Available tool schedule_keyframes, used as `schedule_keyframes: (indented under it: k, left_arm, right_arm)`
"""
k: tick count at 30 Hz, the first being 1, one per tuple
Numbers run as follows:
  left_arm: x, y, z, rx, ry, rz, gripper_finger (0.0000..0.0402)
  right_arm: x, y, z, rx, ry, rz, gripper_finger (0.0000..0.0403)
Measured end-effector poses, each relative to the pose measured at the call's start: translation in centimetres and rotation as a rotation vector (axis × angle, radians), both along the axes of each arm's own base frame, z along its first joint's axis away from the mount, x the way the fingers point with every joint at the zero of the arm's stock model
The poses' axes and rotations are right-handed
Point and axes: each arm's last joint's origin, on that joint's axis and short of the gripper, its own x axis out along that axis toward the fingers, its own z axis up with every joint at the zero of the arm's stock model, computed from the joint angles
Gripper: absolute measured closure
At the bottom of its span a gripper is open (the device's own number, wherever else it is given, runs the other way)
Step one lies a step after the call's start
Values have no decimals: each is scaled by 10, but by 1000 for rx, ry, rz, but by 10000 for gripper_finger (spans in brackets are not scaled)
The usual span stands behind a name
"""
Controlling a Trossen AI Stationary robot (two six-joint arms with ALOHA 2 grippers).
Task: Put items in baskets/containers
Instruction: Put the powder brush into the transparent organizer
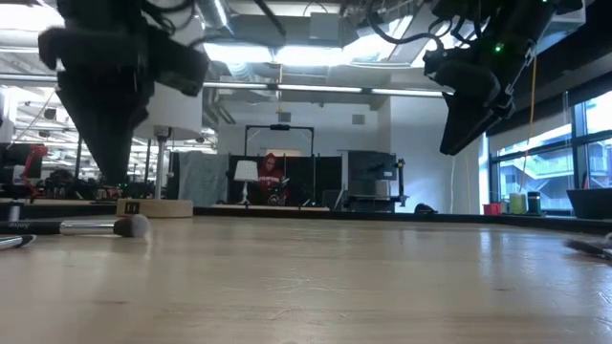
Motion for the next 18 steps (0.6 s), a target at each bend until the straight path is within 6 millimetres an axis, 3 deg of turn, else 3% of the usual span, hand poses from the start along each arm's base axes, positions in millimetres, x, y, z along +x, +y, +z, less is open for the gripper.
schedule_keyframes:
  k: [5,18]
  left_arm:
    - [0,10,-5,21,38,-106,238]
    - [-1,9,-5,63,47,-220,272]
  right_arm:
    - [0,0,0,-1,6,0,248]
    - [-1,3,0,6,5,13,248]
